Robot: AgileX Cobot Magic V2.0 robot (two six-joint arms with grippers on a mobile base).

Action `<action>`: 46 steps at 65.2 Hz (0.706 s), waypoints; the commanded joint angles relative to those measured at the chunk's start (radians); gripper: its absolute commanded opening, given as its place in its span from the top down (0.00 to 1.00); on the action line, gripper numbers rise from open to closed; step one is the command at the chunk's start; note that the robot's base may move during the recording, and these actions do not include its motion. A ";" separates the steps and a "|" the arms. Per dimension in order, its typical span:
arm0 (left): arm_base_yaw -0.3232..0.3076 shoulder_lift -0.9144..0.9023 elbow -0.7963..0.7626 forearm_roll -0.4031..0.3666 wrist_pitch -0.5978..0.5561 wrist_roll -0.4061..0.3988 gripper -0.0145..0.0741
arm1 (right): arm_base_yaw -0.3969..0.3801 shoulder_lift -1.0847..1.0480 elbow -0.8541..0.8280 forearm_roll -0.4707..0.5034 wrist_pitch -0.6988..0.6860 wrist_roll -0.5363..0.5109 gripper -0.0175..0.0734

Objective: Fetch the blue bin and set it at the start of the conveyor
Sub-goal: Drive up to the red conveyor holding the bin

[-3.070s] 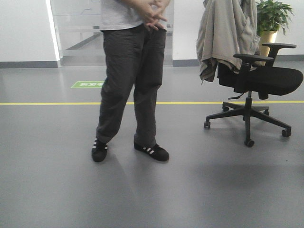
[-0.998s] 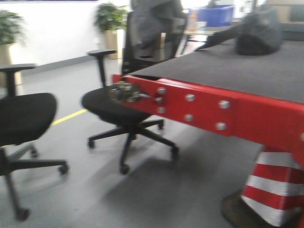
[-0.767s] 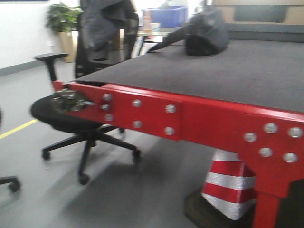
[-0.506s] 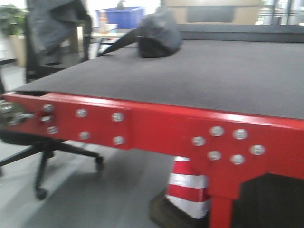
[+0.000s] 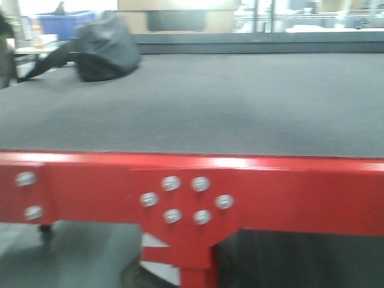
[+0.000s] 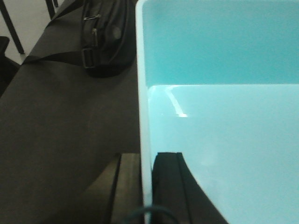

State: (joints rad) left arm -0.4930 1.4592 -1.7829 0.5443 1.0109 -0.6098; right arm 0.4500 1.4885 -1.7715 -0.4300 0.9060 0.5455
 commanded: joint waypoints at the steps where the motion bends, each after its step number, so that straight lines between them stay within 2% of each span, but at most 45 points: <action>1: -0.008 -0.007 -0.004 0.011 -0.041 0.006 0.96 | 0.005 -0.012 -0.004 0.006 -0.032 -0.004 0.99; 9: -0.008 -0.007 -0.004 0.011 -0.041 0.006 0.96 | 0.005 -0.012 -0.004 0.045 -0.001 -0.004 0.99; 19: -0.008 -0.007 -0.004 0.011 -0.041 0.006 0.96 | 0.005 -0.012 -0.004 0.047 0.057 -0.004 0.99; 46: -0.008 -0.007 -0.004 0.011 -0.041 0.006 0.96 | 0.005 -0.012 -0.004 0.047 0.051 -0.004 0.99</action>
State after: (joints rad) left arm -0.4930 1.4592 -1.7829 0.5385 1.0109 -0.6045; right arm 0.4500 1.4885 -1.7715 -0.3844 0.9942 0.5472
